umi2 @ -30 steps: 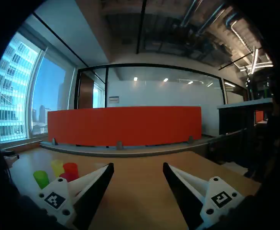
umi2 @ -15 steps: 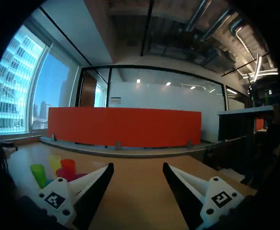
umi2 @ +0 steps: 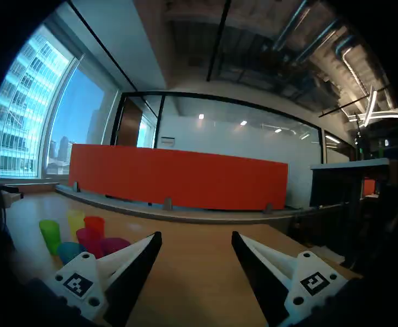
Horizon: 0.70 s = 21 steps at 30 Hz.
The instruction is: Pour water
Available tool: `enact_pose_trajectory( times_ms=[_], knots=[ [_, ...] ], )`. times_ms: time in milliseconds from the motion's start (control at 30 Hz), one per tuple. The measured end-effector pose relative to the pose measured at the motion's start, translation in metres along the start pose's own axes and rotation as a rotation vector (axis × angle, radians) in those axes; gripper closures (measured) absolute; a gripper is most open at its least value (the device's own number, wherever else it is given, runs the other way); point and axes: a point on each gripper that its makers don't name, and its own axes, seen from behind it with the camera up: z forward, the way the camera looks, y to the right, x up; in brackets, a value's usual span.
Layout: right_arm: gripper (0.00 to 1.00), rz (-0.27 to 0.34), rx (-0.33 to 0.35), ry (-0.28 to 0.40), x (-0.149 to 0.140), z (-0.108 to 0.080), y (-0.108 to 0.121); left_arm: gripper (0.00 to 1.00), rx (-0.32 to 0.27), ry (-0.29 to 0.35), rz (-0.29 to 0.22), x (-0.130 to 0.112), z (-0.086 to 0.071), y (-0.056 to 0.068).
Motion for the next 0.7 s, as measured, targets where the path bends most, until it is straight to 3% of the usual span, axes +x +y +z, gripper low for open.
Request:
enact_pose_trajectory(
  times_ms=[400,700],
  knots=[
    [0.01,0.045,0.032,0.008,-0.010,0.006,-0.018,0.09,0.000,0.000,0.000,0.000,0.000,0.000],
    [0.01,0.041,0.043,-0.009,-0.021,0.010,-0.025,0.09,0.000,0.000,0.000,0.000,0.000,0.000]
  ],
)
